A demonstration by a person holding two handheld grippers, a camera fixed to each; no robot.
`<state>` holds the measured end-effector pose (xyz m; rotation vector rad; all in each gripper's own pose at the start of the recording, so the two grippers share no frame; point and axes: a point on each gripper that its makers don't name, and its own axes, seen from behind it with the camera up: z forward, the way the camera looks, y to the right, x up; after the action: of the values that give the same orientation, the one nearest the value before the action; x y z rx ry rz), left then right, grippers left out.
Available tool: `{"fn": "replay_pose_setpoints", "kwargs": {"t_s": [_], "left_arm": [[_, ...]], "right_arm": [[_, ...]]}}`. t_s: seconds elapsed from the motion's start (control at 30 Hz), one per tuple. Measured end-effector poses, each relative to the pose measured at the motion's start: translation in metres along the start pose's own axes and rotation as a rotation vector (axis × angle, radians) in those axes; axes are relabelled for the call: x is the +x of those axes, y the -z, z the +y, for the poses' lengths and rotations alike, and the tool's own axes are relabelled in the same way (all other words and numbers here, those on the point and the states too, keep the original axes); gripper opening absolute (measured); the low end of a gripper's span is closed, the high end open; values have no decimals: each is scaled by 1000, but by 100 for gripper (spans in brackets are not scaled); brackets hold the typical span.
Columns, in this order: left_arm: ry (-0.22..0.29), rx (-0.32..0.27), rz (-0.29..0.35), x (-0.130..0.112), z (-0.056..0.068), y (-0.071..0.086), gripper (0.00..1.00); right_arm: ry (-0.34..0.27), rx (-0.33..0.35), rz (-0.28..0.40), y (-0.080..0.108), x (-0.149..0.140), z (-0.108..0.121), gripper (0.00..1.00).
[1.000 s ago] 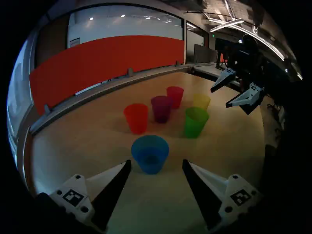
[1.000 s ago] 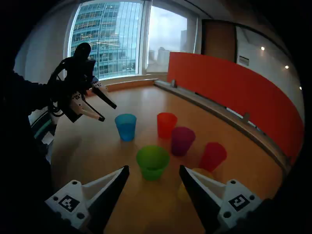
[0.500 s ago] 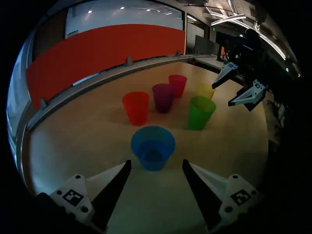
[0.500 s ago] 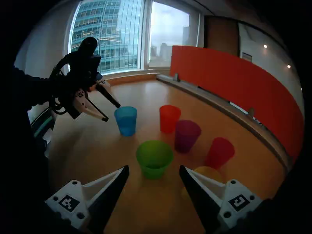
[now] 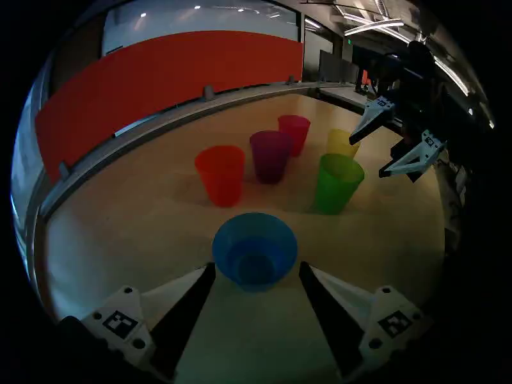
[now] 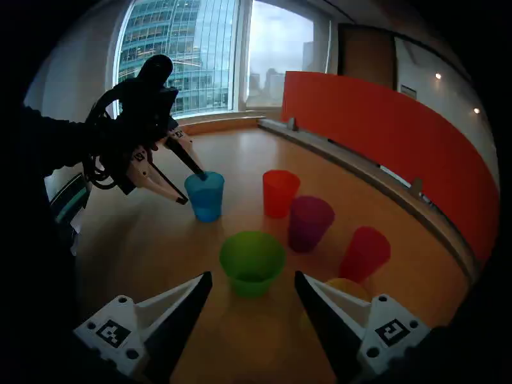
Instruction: Pour water
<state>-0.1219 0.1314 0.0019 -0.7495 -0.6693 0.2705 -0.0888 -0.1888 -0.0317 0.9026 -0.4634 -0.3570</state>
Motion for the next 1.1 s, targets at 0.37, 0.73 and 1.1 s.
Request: {"fn": "replay_pose_setpoints", "kwargs": {"t_s": [0.37, 0.73, 1.1], "left_arm": [[-6, -24, -11, 8, 0, -17, 98], [-13, -26, -8, 11, -3, -23, 97], [-7, -38, -17, 11, -1, -24, 89]], "right_arm": [[-6, 9, -7, -6, -2, 3, 100], [-10, 12, -10, -9, -3, 8, 100], [-3, 17, -12, -16, -2, 7, 100]]}}
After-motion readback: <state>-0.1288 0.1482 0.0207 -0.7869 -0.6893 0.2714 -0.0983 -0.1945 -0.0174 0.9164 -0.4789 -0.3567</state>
